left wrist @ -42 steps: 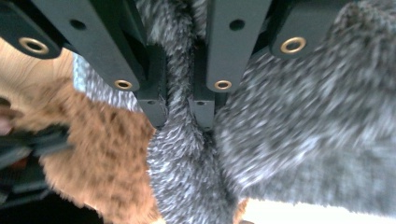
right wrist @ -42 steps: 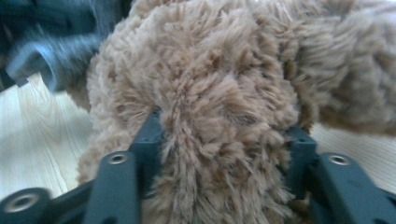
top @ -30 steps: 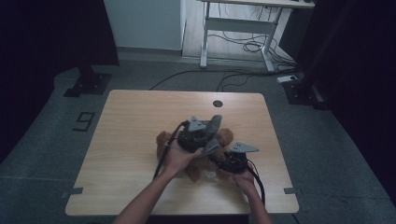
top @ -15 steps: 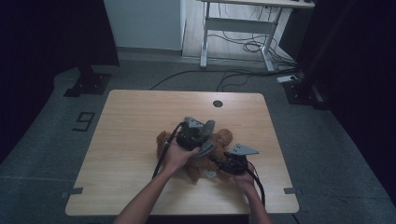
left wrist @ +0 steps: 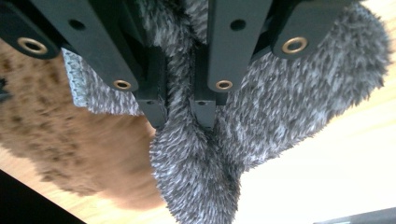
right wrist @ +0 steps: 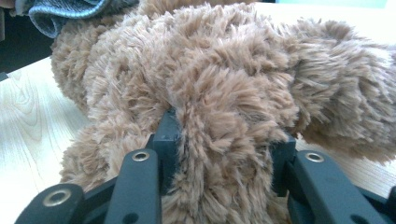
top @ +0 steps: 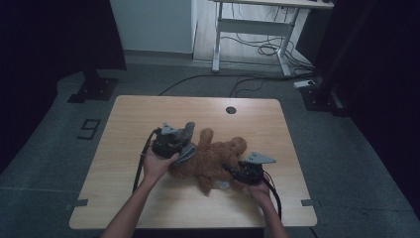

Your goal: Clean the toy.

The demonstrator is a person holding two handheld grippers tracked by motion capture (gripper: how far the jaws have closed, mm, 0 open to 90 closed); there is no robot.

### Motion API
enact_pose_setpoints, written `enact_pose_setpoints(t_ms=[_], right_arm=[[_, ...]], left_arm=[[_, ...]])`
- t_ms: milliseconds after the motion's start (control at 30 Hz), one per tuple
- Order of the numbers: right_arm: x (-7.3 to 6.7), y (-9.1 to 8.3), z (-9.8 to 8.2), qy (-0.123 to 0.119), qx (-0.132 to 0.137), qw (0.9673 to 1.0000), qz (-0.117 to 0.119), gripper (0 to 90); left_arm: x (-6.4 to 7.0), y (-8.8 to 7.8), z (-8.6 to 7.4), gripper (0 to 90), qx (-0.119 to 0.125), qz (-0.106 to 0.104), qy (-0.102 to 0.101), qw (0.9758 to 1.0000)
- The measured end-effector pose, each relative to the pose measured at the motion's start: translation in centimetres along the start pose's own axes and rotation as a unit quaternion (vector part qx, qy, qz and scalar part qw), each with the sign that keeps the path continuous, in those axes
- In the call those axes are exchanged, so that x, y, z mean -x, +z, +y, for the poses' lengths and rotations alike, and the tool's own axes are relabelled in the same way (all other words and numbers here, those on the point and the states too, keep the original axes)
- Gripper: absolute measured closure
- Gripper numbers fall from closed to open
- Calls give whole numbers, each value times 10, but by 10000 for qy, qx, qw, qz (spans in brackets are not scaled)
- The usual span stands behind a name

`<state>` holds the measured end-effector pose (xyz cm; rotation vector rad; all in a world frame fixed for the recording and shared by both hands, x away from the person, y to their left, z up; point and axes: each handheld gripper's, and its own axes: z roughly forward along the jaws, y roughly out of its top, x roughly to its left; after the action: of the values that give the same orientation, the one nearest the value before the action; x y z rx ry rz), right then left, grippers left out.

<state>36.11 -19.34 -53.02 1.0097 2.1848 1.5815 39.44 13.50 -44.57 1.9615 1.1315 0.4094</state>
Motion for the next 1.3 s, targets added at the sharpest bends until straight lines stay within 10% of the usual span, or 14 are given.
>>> enact_pose_setpoints(t_ms=[433,633,1000,1300], right_arm=[[0,0,-1,21,26,10000,5,589],[1,0,-1,44,27,10000,15,591],[3,6,12,-8,47,10000,-9,623],[31,13,33,-70,135,9983,-571,635]], left_arm=[[-41,-5,-39,795,-242,157,-544,9981],[-44,6,-56,798,-383,-113,-767,9963],[-39,12,-37,810,86,-359,-999,9943],[-37,33,3,811,159,-228,-799,9964]])
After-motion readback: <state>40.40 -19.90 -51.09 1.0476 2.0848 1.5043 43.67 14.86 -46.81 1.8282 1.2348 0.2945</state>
